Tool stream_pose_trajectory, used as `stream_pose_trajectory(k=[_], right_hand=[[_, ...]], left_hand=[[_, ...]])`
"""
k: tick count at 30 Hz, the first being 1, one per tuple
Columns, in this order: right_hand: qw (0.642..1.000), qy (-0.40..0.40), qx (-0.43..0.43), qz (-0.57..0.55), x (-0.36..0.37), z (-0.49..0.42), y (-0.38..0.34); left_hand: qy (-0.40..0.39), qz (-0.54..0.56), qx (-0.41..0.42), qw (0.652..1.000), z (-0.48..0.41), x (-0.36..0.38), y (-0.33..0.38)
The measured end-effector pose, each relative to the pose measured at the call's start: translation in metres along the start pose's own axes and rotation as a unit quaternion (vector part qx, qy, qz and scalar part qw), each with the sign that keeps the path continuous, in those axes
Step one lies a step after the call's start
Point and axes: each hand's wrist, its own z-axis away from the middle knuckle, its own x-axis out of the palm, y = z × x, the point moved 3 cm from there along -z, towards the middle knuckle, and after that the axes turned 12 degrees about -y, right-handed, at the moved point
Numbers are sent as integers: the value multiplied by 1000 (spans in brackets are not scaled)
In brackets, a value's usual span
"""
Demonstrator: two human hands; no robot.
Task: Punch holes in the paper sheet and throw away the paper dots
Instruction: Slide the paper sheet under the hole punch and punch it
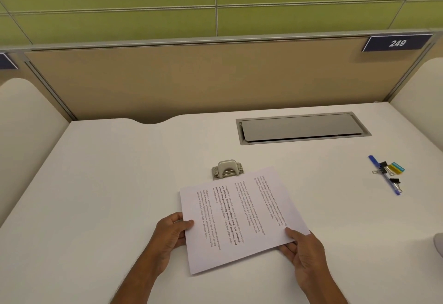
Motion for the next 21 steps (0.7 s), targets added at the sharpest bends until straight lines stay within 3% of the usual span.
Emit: stream_pose_trajectory(k=[21], right_hand=[[1000, -9, 10, -19, 12, -10, -1]], left_hand=[[21, -1, 15, 1000, -12, -3, 9]])
